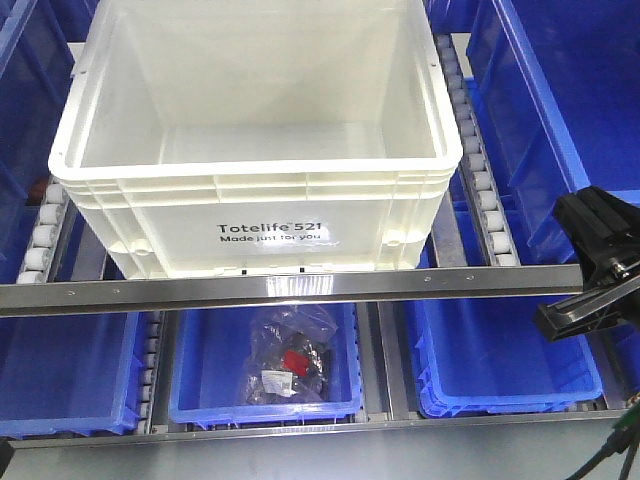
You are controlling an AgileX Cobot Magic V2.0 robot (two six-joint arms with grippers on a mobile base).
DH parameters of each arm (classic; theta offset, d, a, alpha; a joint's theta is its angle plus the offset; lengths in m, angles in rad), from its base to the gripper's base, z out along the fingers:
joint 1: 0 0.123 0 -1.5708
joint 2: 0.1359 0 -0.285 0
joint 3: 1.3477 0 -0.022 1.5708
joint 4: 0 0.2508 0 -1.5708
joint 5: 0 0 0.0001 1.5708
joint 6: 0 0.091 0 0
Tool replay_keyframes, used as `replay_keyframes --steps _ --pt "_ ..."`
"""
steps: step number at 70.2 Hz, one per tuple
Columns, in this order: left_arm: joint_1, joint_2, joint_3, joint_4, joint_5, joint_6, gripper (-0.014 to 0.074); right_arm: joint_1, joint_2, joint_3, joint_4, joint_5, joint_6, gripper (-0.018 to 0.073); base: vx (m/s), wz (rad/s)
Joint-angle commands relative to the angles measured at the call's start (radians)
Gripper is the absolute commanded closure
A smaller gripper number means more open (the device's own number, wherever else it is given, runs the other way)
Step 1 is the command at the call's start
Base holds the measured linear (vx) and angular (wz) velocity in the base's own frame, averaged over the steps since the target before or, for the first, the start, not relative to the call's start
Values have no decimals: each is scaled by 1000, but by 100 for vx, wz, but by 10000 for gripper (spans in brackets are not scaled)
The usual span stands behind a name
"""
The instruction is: Place moving items into box and shelve
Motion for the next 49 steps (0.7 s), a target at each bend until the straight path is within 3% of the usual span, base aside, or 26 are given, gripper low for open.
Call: replay_keyframes --steps 1,49 --pt "-7 -8 15 7 -103 -1 624 -2 5 -28 -5 -79 -5 574 0 0" --pt "-7 -8 15 5 -93 -4 624 -2 5 -28 -5 -77 -5 574 0 0"
